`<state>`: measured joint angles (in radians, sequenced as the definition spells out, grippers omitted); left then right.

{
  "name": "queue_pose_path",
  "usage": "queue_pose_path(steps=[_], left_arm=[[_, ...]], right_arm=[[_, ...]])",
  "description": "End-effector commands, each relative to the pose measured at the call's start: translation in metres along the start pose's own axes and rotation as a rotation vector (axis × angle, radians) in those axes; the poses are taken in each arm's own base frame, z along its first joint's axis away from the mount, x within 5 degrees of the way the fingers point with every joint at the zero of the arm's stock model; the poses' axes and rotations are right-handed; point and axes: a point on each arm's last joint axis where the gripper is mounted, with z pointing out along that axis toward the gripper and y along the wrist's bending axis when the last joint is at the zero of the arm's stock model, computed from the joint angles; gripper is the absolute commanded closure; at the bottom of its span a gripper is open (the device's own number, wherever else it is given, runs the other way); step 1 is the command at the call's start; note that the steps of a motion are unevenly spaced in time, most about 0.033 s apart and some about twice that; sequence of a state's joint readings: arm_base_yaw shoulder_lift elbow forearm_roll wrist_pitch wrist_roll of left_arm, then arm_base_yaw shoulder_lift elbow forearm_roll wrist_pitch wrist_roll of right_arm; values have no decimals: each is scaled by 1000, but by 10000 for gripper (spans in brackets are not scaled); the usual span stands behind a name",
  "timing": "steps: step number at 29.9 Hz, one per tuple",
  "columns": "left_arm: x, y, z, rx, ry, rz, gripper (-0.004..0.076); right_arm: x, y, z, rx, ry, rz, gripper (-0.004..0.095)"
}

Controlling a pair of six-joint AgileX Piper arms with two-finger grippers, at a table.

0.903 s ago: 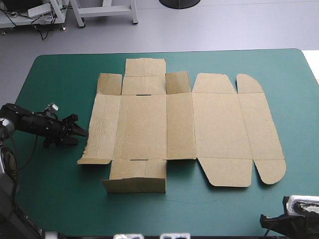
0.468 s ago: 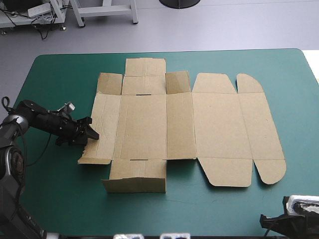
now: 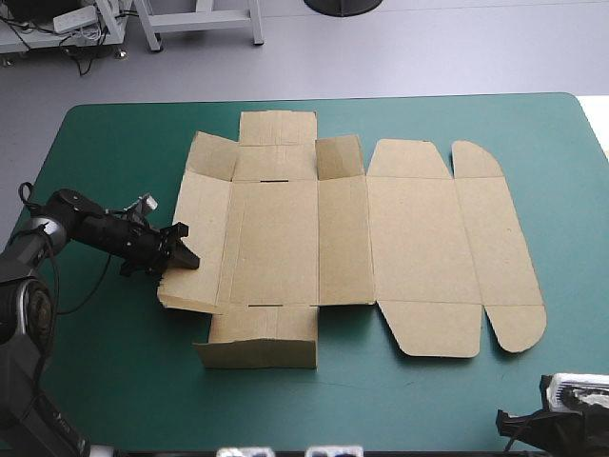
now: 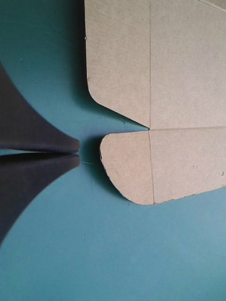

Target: Fold the box

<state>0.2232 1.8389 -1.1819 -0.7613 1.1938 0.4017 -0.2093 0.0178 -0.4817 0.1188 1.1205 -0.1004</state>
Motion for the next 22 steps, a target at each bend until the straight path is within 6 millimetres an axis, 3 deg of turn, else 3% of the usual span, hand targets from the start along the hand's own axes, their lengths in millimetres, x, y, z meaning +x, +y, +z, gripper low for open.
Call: queue_pose_path(steps=[1, 3, 7, 11, 15, 22], left_arm=[[8, -23, -13, 101, 27, 36, 633], [8, -23, -13, 102, 26, 64, 731], [7, -25, -14, 94, 22, 86, 732], [7, -46, -36, -33, -16, 237, 732], [11, -88, -71, -133, -124, 434, 732], [27, -167, -107, -180, -277, 745, 732]], right_arm=[[-13, -1, -5, 9, -75, -2, 913], [-13, 0, -5, 3, -75, 1, 913], [-13, 0, -5, 2, -75, 2, 913], [-13, 0, -5, 1, -75, 2, 913], [-13, 0, -5, 1, -75, 2, 913], [-13, 0, -5, 1, -75, -10, 913]])
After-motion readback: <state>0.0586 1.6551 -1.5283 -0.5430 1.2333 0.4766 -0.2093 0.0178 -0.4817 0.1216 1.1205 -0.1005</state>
